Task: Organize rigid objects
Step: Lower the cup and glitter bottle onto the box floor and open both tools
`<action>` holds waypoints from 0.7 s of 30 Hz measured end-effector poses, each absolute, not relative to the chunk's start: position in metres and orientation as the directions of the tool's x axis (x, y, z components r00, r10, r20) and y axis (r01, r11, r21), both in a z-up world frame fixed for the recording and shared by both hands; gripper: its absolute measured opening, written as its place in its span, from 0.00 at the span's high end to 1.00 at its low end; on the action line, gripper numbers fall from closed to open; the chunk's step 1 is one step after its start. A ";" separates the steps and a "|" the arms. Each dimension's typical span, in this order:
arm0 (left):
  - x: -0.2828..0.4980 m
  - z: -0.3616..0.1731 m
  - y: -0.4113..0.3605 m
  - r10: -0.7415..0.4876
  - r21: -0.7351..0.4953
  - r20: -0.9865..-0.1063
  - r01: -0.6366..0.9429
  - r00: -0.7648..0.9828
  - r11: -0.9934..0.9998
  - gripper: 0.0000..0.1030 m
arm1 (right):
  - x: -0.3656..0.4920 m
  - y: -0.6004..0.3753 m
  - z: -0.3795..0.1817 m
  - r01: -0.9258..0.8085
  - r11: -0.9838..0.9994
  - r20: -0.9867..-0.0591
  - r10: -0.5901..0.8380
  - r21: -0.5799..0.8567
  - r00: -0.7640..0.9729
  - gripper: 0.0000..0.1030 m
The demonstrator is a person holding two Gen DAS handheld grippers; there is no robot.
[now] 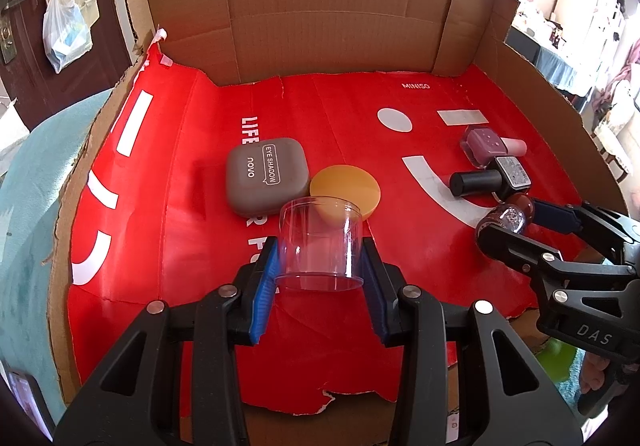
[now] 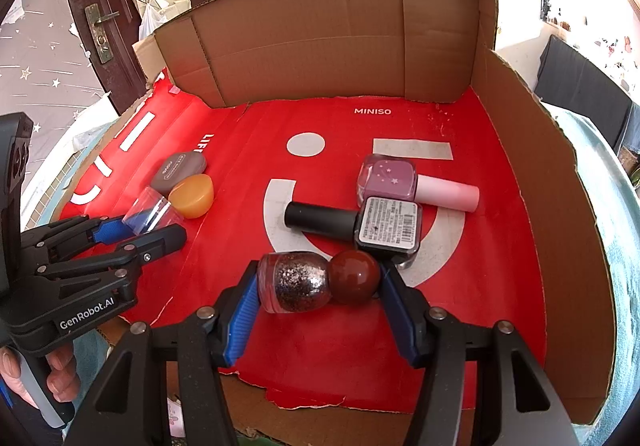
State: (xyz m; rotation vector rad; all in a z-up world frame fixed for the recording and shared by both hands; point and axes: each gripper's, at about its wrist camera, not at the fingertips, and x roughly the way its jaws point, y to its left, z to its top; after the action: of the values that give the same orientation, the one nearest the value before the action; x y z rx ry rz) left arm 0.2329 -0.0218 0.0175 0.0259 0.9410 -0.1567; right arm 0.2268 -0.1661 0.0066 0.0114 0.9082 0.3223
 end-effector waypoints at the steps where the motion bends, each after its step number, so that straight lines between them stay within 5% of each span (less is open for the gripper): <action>1: 0.233 0.018 -0.022 -0.122 -0.046 -0.806 0.145 0.579 0.988 0.64 | 0.227 -0.166 0.007 -0.271 0.952 -0.772 0.279 0.144 0.571 0.41; 6: 0.233 0.017 -0.022 -0.124 -0.049 -0.808 0.144 0.576 0.988 0.62 | 0.227 -0.166 0.007 -0.269 0.952 -0.772 0.282 0.149 0.569 0.41; 10: 0.232 0.018 -0.022 -0.124 -0.049 -0.806 0.144 0.579 0.988 0.49 | 0.226 -0.166 0.007 -0.268 0.952 -0.772 0.282 0.149 0.569 0.41; 21: 0.223 0.028 -0.022 -0.119 -0.033 -0.783 0.150 0.610 0.988 0.33 | 0.226 -0.166 0.008 -0.269 0.951 -0.772 0.283 0.151 0.569 0.41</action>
State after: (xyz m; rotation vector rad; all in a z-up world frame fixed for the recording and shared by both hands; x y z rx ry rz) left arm 0.2232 -0.0224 0.0283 0.0368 0.9015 -0.1548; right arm 0.2259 -0.1657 0.0078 0.0175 0.9097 0.3241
